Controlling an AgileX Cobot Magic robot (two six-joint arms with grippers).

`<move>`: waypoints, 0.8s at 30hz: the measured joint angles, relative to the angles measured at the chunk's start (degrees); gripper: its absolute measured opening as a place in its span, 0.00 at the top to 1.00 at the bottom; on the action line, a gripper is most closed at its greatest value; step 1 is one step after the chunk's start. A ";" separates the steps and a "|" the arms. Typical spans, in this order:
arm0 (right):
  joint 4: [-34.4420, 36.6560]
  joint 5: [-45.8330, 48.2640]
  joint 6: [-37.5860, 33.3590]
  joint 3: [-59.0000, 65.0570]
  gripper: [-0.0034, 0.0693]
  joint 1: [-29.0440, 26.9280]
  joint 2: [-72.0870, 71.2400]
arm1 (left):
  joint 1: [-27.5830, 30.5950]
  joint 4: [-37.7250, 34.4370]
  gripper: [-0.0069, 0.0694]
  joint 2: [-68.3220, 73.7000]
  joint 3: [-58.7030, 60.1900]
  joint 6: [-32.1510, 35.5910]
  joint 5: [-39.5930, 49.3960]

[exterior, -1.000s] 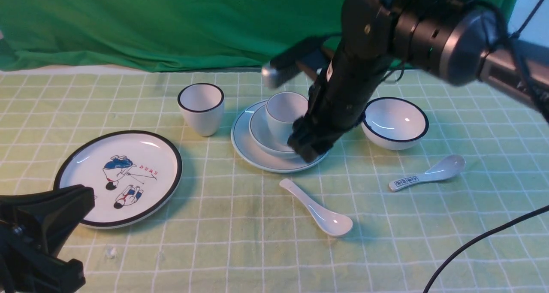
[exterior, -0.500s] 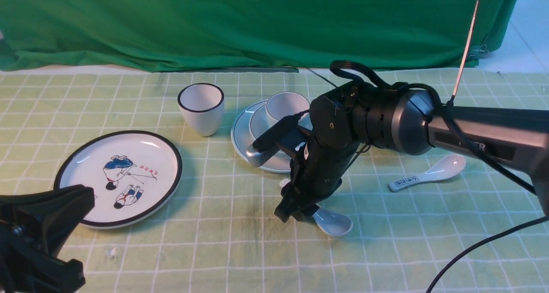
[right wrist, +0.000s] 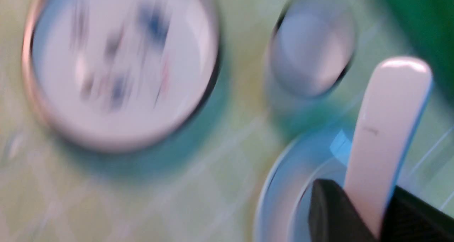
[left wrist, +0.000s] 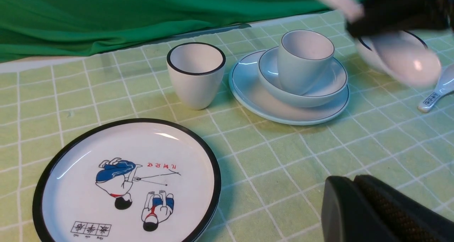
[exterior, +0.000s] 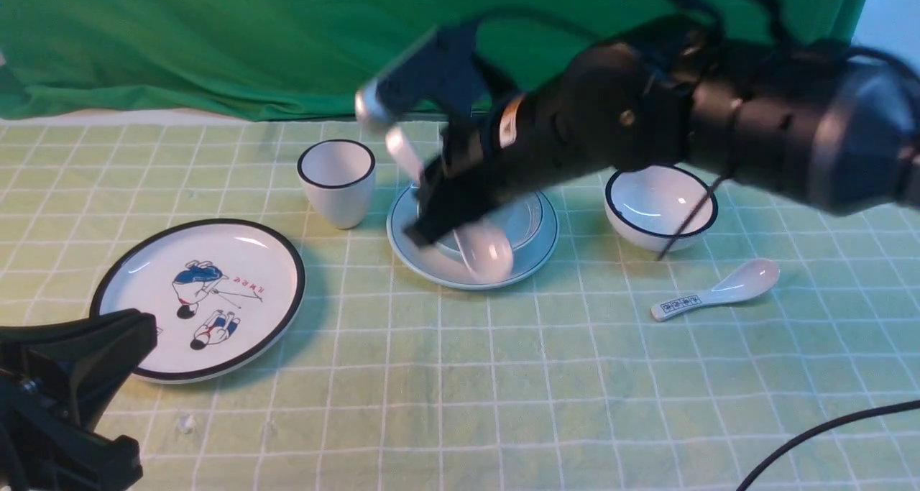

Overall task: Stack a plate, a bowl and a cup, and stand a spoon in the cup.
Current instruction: Use the right arm to put the blue soup spoon into the blue teacup in the middle

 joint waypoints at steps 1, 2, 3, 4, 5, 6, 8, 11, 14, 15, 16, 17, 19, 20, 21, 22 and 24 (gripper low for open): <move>-0.24 -6.01 -0.04 0.43 0.76 -0.24 -0.71 | 0.00 0.00 0.89 0.00 0.00 0.00 0.00; -0.37 -12.08 -0.04 1.21 0.80 -0.69 -1.04 | 0.00 0.06 0.89 0.00 0.00 0.00 0.00; -0.58 -19.47 0.25 2.20 0.84 -1.21 -0.93 | 0.00 0.04 0.89 0.00 0.00 0.00 0.00; -0.64 -26.39 0.84 3.23 0.84 -1.84 -0.31 | 0.00 0.18 0.89 0.00 0.00 0.00 0.00; -0.79 -31.17 1.73 4.18 0.84 -2.44 0.74 | 0.00 0.17 0.89 0.00 0.00 0.00 0.00; -0.83 -36.00 2.58 4.76 0.84 -2.90 1.83 | 0.00 0.17 0.89 0.00 0.00 0.00 0.00; -0.94 -42.06 3.57 5.62 0.84 -3.99 5.74 | 0.00 0.19 0.89 0.00 0.00 0.00 0.00; -1.01 -43.58 3.98 5.96 0.84 -5.00 10.01 | 0.00 0.19 0.89 0.00 0.00 0.00 0.00; -1.01 -43.73 4.09 6.10 0.84 -5.54 12.26 | 0.00 0.19 0.89 0.00 0.00 0.00 0.00; -1.02 -43.73 3.44 6.15 0.84 -6.01 13.49 | 0.00 0.19 0.89 0.00 0.00 0.00 0.00; -1.07 -43.73 3.32 6.16 0.84 -6.00 13.66 | 0.00 0.19 0.89 0.00 0.00 0.00 0.00; -1.07 -43.61 3.14 6.21 0.84 -6.40 13.81 | 0.00 0.19 0.89 0.00 0.00 0.00 0.00; -1.14 -43.81 2.88 6.21 0.84 -6.88 13.81 | 0.00 0.19 0.89 0.00 0.00 0.00 0.00; -1.20 -44.01 2.82 6.21 0.84 -7.07 13.71 | 0.00 0.19 0.89 0.00 0.00 0.00 0.00; -1.20 -44.07 2.72 6.21 0.84 -7.34 13.70 | 0.00 0.19 0.89 0.00 0.00 0.00 0.00; -1.20 -43.87 2.72 6.21 0.84 -7.76 13.66 | 0.00 0.19 0.89 0.00 0.00 0.00 0.00; -1.20 -43.22 2.72 6.21 0.84 -8.21 13.66 | 0.00 0.19 0.89 0.00 0.00 0.00 0.00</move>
